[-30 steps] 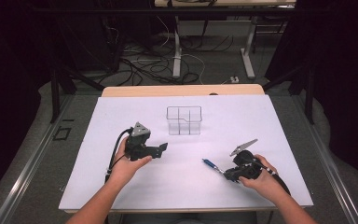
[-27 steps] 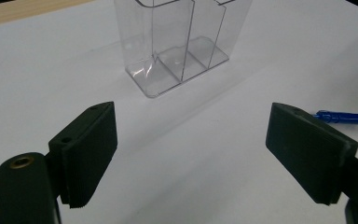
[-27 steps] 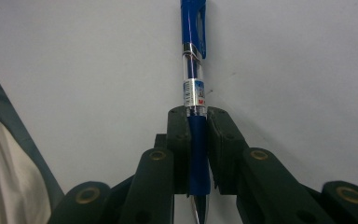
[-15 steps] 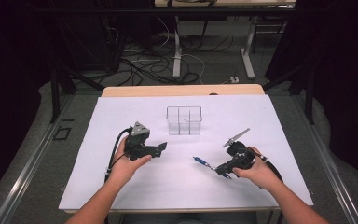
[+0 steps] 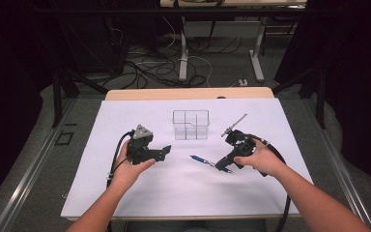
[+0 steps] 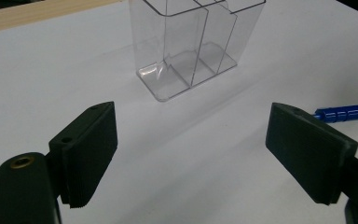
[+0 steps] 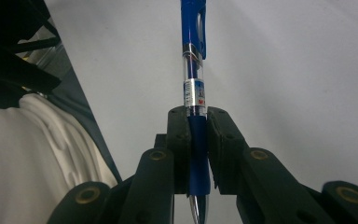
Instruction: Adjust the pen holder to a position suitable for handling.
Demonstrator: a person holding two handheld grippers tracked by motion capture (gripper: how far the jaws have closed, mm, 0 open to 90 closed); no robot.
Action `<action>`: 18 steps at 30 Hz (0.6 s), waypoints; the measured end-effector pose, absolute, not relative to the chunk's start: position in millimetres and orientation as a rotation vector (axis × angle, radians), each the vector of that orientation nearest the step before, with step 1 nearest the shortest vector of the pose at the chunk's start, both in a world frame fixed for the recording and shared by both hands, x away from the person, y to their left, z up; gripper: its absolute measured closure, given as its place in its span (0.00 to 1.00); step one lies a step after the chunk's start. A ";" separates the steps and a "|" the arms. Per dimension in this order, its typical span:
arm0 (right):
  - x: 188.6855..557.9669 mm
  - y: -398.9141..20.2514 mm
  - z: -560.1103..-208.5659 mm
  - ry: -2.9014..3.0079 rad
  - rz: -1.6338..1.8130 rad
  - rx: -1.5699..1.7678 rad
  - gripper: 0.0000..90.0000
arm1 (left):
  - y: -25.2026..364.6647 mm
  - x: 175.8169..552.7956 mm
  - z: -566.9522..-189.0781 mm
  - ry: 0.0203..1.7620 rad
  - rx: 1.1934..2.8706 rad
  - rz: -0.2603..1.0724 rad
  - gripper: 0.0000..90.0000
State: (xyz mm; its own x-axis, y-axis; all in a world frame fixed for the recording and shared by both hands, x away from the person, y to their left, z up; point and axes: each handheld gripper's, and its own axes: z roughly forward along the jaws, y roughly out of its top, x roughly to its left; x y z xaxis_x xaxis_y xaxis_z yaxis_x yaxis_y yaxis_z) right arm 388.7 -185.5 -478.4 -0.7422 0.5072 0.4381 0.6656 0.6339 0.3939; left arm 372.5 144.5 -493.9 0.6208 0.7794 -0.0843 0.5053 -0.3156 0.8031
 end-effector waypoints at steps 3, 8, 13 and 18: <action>391.6 -180.2 -476.4 -2.549 -0.793 -0.917 0.89 | 147.1 373.3 -491.9 1.015 1.985 0.406 0.19; 396.5 -170.8 -471.6 -2.507 -0.785 -0.895 0.89 | 153.7 374.5 -487.3 1.036 1.957 0.416 0.19; 404.1 -164.3 -469.1 -2.491 -0.757 -0.874 0.89 | 160.1 375.8 -484.9 1.051 1.943 0.409 0.19; 409.6 -160.4 -468.7 -2.481 -0.752 -0.837 0.89 | 164.3 377.3 -483.5 1.048 1.962 0.409 0.20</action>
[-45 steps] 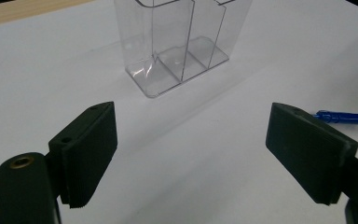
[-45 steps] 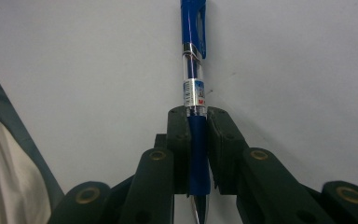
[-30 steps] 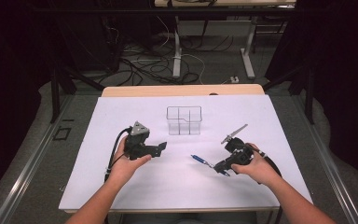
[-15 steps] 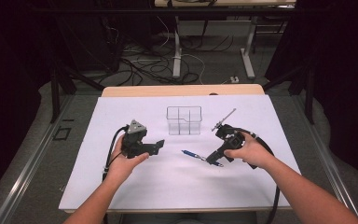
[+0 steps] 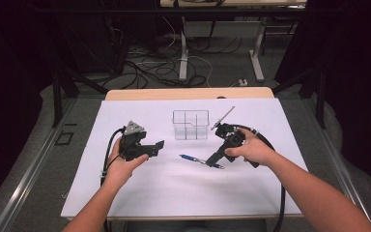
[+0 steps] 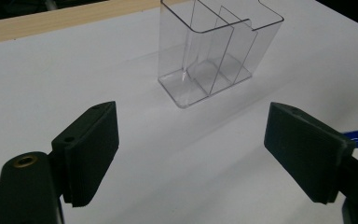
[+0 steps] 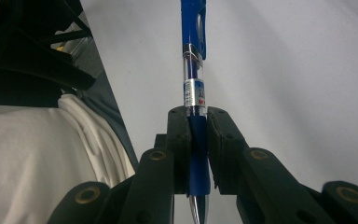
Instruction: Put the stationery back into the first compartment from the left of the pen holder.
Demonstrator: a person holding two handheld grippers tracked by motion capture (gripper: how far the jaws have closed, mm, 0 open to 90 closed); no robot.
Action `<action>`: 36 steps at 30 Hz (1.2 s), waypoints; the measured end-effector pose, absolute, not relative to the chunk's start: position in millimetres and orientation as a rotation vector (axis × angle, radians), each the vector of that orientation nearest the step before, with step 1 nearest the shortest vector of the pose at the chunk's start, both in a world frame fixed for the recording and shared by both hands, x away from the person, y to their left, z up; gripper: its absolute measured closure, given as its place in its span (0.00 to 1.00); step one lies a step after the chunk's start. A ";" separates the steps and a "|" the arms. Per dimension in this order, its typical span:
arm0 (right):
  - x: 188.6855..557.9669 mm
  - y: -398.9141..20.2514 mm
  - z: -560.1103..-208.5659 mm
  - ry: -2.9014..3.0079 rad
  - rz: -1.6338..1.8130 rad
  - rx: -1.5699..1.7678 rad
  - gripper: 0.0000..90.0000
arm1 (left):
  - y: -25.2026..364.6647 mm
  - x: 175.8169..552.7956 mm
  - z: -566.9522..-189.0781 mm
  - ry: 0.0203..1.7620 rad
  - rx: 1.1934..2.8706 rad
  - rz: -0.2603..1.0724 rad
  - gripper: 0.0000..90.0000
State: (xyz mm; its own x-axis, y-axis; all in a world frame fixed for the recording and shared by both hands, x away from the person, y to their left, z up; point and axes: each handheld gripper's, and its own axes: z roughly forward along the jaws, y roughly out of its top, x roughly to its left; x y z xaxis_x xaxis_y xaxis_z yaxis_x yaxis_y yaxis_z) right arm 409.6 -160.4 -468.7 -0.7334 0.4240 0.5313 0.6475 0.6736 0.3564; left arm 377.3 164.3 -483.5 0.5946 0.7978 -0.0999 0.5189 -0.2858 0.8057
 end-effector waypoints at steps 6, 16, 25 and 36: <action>411.2 -157.6 -467.4 -2.470 -0.723 -0.832 0.89 | 165.6 377.7 -481.9 1.028 1.978 0.408 0.21; 413.1 -154.7 -467.5 -2.477 -0.715 -0.803 0.89 | 158.1 379.0 -472.8 0.896 2.091 0.376 0.27; 413.4 -151.5 -465.4 -2.486 -0.696 -0.779 0.89 | 142.6 373.3 -463.9 0.663 2.265 0.362 0.35; 411.3 -147.4 -467.0 -2.493 -0.674 -0.774 0.89 | 131.6 367.5 -450.4 0.456 2.365 0.352 0.39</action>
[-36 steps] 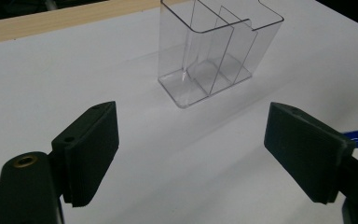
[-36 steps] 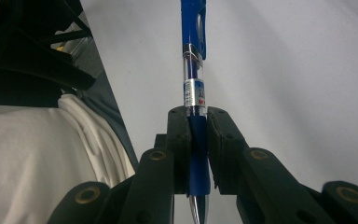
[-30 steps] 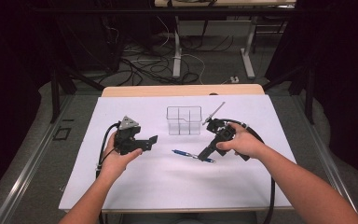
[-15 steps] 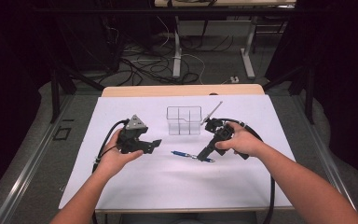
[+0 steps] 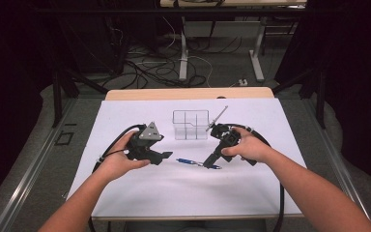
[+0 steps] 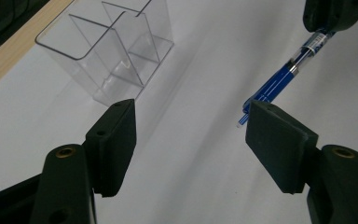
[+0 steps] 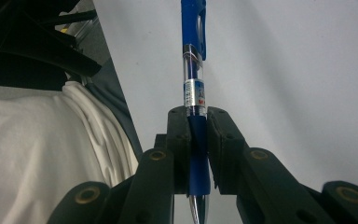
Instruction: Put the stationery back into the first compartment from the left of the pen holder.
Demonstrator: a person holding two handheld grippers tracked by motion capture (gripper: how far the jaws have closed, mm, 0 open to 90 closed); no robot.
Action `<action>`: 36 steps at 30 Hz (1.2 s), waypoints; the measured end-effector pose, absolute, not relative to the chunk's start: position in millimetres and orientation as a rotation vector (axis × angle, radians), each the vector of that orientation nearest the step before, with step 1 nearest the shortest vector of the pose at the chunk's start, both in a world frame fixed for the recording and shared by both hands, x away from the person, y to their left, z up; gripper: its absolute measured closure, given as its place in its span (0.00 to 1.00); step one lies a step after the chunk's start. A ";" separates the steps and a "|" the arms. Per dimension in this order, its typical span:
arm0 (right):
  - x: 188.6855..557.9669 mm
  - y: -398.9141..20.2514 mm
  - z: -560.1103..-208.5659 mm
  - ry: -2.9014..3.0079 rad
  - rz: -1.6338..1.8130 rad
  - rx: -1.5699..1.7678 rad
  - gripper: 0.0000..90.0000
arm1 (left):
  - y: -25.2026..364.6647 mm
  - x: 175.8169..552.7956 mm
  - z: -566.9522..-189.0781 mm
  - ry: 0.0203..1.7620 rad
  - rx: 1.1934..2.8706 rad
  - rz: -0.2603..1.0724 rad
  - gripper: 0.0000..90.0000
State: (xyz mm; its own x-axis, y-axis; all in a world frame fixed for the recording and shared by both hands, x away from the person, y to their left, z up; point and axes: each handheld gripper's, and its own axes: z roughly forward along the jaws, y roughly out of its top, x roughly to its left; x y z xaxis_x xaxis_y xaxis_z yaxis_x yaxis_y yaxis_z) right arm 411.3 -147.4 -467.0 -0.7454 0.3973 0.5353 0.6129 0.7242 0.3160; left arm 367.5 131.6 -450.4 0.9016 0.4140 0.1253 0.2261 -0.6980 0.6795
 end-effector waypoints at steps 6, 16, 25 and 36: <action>410.7 -146.9 -467.1 -2.489 -0.671 -0.769 0.89 | 125.0 365.0 -449.6 0.377 2.394 0.347 0.44; 407.4 -144.9 -469.0 -2.464 -0.701 -0.804 0.89 | 104.9 355.3 -449.2 0.186 2.455 0.365 0.47; 408.4 -143.4 -468.9 -2.471 -0.642 -0.771 0.89 | 87.9 346.1 -450.3 0.068 2.502 0.382 0.50; 408.0 -140.8 -468.3 -2.473 -0.617 -0.784 0.89 | 74.8 340.8 -457.4 -0.026 2.549 0.381 0.57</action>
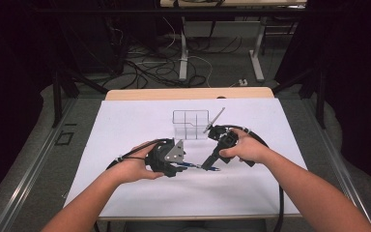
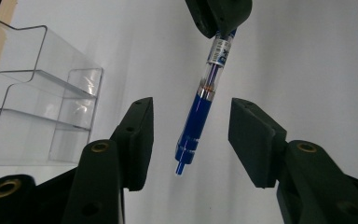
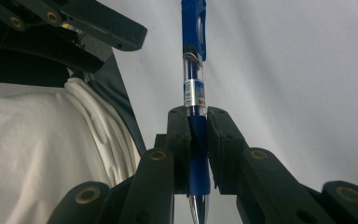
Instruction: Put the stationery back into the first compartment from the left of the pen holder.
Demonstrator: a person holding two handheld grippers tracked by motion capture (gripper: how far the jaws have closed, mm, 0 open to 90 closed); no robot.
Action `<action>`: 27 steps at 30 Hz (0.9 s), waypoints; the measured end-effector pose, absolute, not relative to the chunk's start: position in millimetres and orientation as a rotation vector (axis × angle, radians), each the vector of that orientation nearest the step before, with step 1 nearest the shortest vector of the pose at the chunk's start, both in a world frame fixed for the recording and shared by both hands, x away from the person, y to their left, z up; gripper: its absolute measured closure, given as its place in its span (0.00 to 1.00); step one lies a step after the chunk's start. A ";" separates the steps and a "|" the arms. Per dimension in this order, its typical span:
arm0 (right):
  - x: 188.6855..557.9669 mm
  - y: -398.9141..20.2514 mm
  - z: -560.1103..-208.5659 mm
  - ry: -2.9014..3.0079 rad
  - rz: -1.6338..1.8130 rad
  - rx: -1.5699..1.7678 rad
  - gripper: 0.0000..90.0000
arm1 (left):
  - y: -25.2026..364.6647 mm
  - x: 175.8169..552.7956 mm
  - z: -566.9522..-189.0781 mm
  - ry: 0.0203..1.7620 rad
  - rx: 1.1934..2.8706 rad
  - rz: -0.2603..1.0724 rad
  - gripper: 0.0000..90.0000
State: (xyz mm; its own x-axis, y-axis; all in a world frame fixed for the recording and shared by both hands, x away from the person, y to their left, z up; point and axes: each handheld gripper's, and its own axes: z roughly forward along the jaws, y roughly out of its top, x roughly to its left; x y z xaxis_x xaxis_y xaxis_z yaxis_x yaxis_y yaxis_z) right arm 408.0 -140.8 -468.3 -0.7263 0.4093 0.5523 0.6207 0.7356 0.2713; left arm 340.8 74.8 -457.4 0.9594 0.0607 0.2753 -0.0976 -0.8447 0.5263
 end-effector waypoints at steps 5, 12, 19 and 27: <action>408.2 -139.5 -469.3 -2.471 -0.646 -0.769 0.89 | 69.4 339.1 -460.7 -0.067 2.580 0.386 0.60; 407.8 -139.1 -468.0 -2.463 -0.635 -0.777 0.89 | 61.1 338.2 -466.6 -0.113 2.612 0.396 0.64; 407.7 -137.8 -469.4 -2.471 -0.670 -0.759 0.89 | 55.6 337.5 -471.7 -0.136 2.627 0.411 0.69; 407.1 -135.5 -468.1 -2.483 -0.655 -0.765 0.89 | 49.4 336.9 -474.5 -0.192 2.641 0.419 0.76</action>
State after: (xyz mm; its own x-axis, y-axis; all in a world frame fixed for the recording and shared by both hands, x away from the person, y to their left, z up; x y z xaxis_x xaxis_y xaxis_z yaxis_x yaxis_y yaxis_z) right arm 407.1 -135.5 -468.1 -0.7406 0.3925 0.5455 0.6106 0.7320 0.3022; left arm 336.9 49.4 -474.5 0.9440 -0.0642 0.3237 -0.2033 -0.8859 0.4170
